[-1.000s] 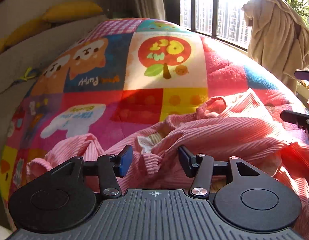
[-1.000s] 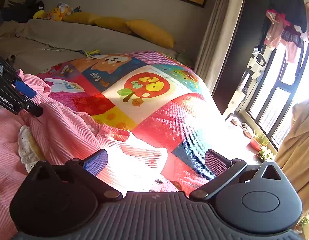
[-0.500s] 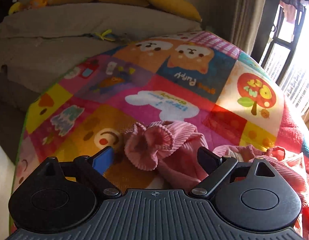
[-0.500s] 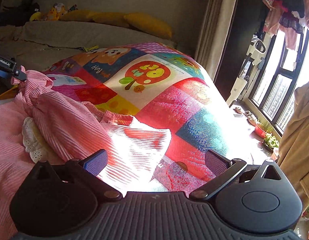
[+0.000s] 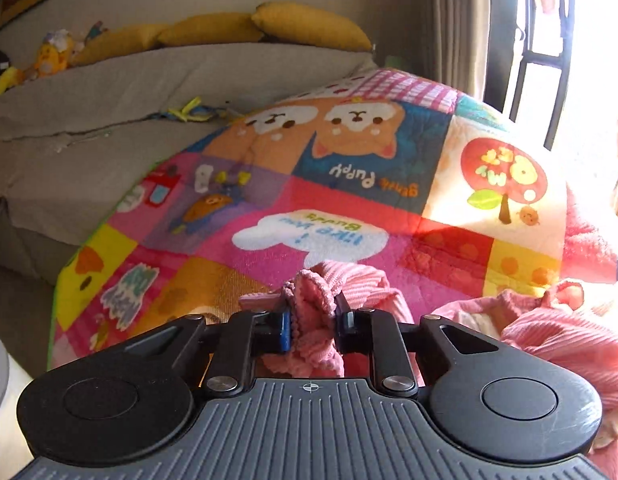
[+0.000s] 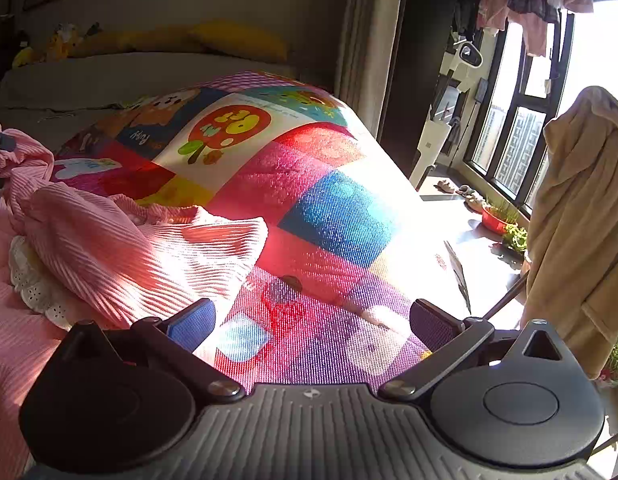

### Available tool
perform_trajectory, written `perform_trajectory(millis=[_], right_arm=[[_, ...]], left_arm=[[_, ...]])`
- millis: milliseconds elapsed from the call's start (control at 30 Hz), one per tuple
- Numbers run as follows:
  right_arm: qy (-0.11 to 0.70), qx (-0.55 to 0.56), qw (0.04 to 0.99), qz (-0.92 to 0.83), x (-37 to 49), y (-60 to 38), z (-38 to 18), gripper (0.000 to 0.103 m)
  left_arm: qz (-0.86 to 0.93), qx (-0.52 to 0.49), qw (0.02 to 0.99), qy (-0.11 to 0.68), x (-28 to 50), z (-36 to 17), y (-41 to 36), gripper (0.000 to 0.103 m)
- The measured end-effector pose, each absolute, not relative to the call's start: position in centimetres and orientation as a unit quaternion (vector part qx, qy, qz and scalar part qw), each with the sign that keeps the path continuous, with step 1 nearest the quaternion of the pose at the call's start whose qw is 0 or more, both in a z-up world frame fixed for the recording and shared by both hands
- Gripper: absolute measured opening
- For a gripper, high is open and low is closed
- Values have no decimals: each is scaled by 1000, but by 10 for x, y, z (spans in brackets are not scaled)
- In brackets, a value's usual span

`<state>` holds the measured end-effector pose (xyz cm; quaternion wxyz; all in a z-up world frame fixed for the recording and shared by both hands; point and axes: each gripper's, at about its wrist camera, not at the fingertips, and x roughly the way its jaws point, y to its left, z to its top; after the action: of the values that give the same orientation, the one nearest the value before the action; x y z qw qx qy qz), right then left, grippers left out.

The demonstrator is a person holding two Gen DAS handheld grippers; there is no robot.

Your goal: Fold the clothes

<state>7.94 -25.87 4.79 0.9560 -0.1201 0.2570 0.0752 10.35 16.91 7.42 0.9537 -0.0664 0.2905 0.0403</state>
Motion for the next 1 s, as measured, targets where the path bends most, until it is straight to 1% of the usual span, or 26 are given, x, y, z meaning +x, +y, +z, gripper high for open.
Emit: perform_trajectory(millis=[167, 200, 233, 267, 300, 333, 433, 500, 533, 667, 767, 833, 900, 933, 1000], right_arm=[[248, -88, 962, 73, 86, -266, 49, 103], [247, -84, 962, 75, 85, -266, 50, 103], [246, -84, 963, 77, 82, -267, 51, 103], [245, -85, 963, 79, 79, -268, 52, 103], [244, -86, 963, 81, 77, -268, 53, 103], [243, -90, 962, 81, 73, -270, 54, 103], [245, -97, 962, 70, 65, -280, 54, 103], [250, -94, 962, 59, 62, -289, 53, 103], [254, -91, 961, 55, 62, -292, 53, 103], [261, -68, 961, 51, 69, -295, 54, 103], [254, -55, 964, 59, 72, -289, 57, 103], [247, -50, 965, 68, 71, -284, 59, 103], [243, -44, 966, 73, 69, -282, 59, 103], [243, -41, 966, 75, 68, -281, 60, 103], [247, -38, 966, 70, 65, -286, 58, 103]], left_arm=[[-121, -140, 949, 255, 87, 152, 120, 22], [-157, -155, 944, 247, 84, 167, 109, 29], [-193, -170, 936, 241, 82, 180, 97, 42], [-238, -190, 921, 244, 83, 182, 86, 71], [-282, -209, 903, 247, 84, 184, 75, 91], [-323, -227, 885, 248, 85, 185, 65, 95], [-386, -252, 853, 245, 80, 183, 54, 95], [-381, -234, 864, 232, 73, 181, 57, 96], [-363, -206, 881, 225, 69, 179, 57, 96], [-259, -26, 937, 234, 58, 147, 36, 97], [-236, 78, 933, 260, 54, 108, -2, 96], [-247, 109, 926, 263, 54, 88, -27, 95], [-258, 141, 918, 266, 54, 68, -53, 80], [-261, 155, 914, 268, 54, 58, -64, 77], [-251, 175, 908, 288, 63, 38, -79, 76]])
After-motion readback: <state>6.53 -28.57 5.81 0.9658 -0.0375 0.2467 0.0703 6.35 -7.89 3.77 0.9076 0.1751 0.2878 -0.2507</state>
